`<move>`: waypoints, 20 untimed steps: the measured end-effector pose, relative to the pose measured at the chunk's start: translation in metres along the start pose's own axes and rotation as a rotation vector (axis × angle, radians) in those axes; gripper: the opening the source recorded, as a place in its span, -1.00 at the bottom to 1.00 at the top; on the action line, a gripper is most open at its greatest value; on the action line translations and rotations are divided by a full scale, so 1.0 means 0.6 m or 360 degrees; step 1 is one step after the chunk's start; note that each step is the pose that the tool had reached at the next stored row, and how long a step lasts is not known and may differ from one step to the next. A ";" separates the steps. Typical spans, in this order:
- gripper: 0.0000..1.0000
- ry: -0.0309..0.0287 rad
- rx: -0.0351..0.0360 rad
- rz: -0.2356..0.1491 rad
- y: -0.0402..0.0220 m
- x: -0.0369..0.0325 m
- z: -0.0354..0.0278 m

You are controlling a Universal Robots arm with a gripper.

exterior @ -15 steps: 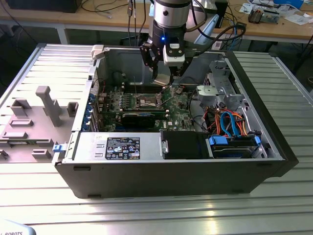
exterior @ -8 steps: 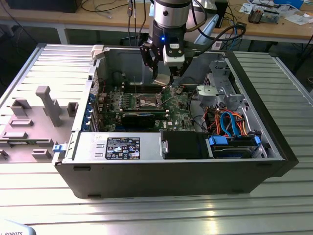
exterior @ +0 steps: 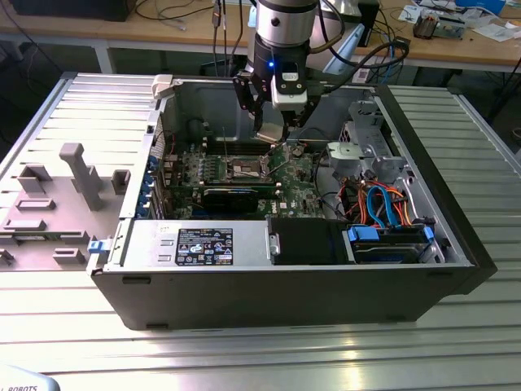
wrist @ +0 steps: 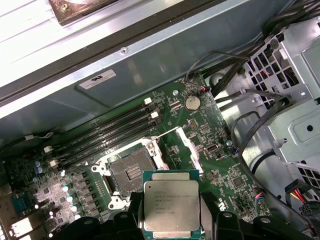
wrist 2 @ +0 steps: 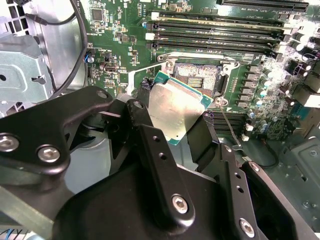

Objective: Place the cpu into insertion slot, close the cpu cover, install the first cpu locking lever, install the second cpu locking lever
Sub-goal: 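Place the cpu into insertion slot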

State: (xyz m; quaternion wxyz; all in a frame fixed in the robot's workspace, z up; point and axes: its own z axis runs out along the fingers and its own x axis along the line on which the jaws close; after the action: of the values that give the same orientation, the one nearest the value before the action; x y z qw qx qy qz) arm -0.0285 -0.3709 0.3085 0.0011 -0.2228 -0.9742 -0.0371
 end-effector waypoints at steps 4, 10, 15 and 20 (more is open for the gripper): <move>0.08 -0.00003 0.0000 0.0004 0.000 0.000 0.000; 0.08 -0.00006 0.0000 0.0008 0.000 0.000 0.000; 0.08 -0.00009 0.0000 0.0012 0.000 0.000 0.000; 0.08 -0.00012 0.0000 0.0016 0.000 0.000 0.001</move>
State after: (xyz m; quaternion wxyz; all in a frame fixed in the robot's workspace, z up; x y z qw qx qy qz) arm -0.0285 -0.3709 0.3081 0.0009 -0.2278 -0.9730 -0.0371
